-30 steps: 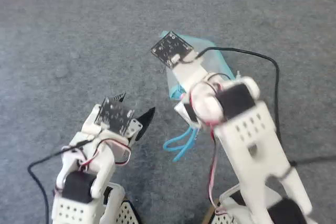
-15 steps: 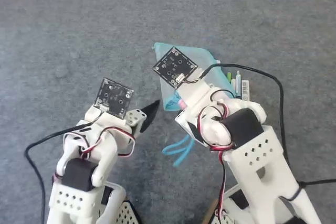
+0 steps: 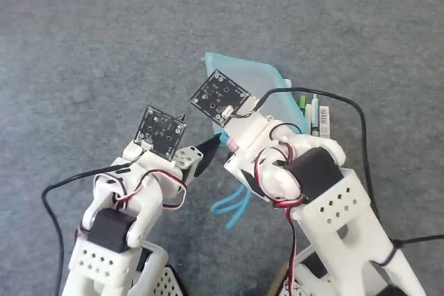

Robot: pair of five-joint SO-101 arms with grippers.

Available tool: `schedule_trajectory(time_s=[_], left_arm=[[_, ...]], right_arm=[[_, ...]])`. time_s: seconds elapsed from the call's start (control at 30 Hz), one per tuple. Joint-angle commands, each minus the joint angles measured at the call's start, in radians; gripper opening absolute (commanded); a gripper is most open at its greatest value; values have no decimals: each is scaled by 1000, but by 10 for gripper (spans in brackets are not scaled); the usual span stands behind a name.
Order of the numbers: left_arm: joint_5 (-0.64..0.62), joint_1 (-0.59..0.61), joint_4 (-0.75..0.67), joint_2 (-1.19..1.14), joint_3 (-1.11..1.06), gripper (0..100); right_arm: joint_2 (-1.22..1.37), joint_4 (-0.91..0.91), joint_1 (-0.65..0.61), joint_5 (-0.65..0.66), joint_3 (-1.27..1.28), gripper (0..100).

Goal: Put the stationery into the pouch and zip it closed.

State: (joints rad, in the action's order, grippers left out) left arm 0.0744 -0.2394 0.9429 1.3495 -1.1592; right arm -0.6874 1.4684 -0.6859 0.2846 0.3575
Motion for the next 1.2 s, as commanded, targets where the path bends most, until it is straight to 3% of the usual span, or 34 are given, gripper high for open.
schedule_trajectory(time_s=[0.0,0.63,0.9,1.17], left_arm=[[-21,-8,-44,-5,-15,253],[-52,-15,-84,-9,-39,280],[-58,-12,-153,-169,-28,280],[-87,-8,-147,-147,-10,279]], right_arm=[[-48,8,-12,12,-68,7],[-48,8,-24,17,-84,7],[-48,8,-84,18,-84,7],[-48,41,-88,23,-77,7]])
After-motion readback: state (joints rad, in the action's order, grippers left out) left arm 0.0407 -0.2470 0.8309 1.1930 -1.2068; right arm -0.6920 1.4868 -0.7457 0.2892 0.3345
